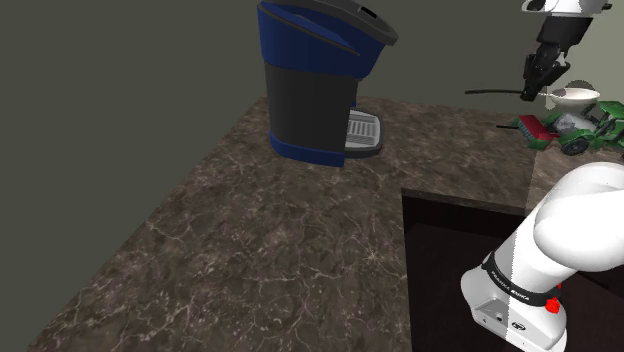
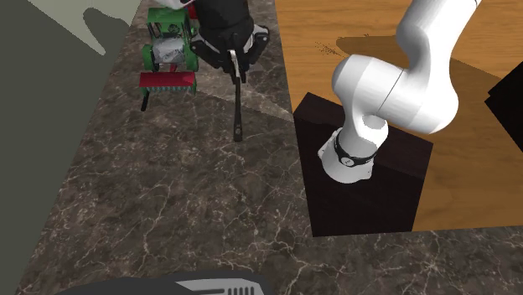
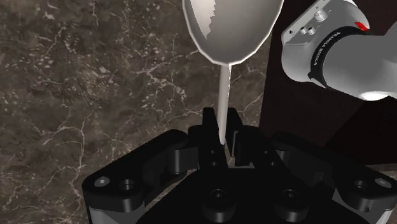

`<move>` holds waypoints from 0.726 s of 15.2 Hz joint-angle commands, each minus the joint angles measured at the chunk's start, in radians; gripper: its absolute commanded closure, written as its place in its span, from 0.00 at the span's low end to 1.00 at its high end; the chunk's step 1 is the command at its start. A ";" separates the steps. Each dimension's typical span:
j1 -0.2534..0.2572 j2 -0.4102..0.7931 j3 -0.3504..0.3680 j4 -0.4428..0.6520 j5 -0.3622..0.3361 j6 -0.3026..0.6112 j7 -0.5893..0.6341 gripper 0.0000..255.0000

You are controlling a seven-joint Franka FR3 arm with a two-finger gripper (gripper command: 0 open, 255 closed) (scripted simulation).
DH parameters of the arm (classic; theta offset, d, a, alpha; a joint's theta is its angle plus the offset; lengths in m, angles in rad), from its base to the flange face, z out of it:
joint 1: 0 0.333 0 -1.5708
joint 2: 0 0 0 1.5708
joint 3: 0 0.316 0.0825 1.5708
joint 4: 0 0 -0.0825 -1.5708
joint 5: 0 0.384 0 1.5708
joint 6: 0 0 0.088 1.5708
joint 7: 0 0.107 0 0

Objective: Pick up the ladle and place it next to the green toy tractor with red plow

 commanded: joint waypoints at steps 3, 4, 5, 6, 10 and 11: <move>-0.046 -0.053 -0.055 0.008 -0.070 -0.040 -0.089 1.00; -0.057 -0.065 -0.068 0.012 -0.087 -0.050 -0.111 1.00; -0.067 -0.075 -0.082 0.017 -0.104 -0.059 -0.133 1.00; -0.077 -0.085 -0.097 0.024 -0.122 -0.067 -0.156 1.00; -0.110 -0.113 -0.157 0.059 -0.190 -0.098 -0.250 1.00; -0.116 -0.118 -0.173 0.070 -0.207 -0.104 -0.274 1.00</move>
